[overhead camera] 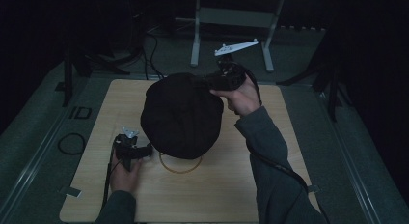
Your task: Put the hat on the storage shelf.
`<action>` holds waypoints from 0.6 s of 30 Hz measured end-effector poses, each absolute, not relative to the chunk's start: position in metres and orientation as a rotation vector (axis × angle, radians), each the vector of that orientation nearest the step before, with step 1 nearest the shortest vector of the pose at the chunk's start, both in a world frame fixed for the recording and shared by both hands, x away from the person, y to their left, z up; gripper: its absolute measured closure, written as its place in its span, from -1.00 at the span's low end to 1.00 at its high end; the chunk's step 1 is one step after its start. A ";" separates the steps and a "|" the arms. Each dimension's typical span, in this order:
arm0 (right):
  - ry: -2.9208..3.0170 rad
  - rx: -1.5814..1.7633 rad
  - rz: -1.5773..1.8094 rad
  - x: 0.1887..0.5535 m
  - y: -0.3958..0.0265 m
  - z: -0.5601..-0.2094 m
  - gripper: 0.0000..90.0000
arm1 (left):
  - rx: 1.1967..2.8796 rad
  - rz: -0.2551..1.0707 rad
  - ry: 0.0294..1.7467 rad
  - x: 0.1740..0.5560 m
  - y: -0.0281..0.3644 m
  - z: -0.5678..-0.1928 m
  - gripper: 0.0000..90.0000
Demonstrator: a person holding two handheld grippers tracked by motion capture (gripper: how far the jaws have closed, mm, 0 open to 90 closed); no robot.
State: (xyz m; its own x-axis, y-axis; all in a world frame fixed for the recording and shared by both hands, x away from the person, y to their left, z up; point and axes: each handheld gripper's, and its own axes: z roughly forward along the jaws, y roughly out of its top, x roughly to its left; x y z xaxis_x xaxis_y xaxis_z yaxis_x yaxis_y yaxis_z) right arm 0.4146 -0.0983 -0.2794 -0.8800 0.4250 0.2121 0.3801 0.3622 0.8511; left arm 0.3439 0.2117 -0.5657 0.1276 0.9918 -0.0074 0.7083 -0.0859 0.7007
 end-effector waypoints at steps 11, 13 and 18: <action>2.596 0.824 1.524 0.425 -0.092 -0.306 0.89 | 1.851 0.664 1.637 0.344 0.212 -0.566 -0.73; 2.600 0.836 1.522 0.426 -0.092 -0.309 0.89 | 1.851 0.664 1.637 0.344 0.212 -0.566 -0.73; 2.629 0.848 1.489 0.428 -0.088 -0.318 0.87 | 1.849 0.664 1.637 0.344 0.212 -0.566 -0.73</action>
